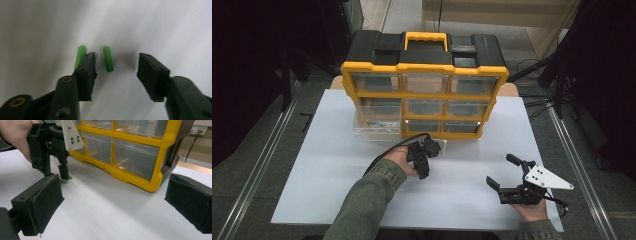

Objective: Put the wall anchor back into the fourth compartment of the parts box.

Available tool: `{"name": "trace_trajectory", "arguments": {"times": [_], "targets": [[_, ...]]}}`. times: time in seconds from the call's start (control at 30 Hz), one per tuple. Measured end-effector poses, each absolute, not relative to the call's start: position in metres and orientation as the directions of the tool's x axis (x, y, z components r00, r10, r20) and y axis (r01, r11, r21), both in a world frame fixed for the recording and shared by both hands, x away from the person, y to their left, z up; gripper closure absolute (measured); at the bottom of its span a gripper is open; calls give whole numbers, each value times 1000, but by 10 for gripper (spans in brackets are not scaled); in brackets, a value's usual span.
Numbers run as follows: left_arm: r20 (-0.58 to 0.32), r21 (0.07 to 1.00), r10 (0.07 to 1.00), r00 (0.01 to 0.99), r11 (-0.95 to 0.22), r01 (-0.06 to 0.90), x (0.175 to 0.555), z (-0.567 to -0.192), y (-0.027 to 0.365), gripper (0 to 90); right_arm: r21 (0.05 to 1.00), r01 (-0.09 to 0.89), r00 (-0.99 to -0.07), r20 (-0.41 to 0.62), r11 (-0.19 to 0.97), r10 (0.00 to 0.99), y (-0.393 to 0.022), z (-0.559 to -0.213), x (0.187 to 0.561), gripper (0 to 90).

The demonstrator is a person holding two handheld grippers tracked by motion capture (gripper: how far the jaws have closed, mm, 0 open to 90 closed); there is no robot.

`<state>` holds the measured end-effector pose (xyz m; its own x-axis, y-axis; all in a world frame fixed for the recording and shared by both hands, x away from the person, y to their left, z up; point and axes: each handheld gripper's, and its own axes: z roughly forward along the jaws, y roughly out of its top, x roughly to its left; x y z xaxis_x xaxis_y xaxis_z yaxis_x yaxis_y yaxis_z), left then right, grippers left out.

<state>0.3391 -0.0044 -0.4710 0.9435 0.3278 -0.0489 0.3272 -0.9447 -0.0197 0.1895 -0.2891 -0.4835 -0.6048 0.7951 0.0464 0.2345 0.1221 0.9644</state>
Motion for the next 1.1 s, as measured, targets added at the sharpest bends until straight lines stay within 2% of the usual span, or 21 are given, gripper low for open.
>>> {"name": "trace_trajectory", "arguments": {"times": [0.3,0.5,0.63,0.83,1.1], "targets": [[-54,17,347,936,-937,349,341,-470,-4,673,964,238,-608,49,122,792,-288,-484,190,14],[-72,0,355,932,-935,356,345,-471,-4,727,964,237,-609,48,124,792,-288,-484,190,14],[-84,2,354,931,-935,356,346,-471,-2,823,963,239,-608,49,123,792,-288,-484,190,14],[-52,-11,322,945,-947,322,342,-471,-5,841,964,237,-608,50,121,792,-289,-484,190,13],[-53,-30,296,954,-955,295,333,-467,-8,840,965,237,-606,53,117,794,-288,-484,190,11]]}}
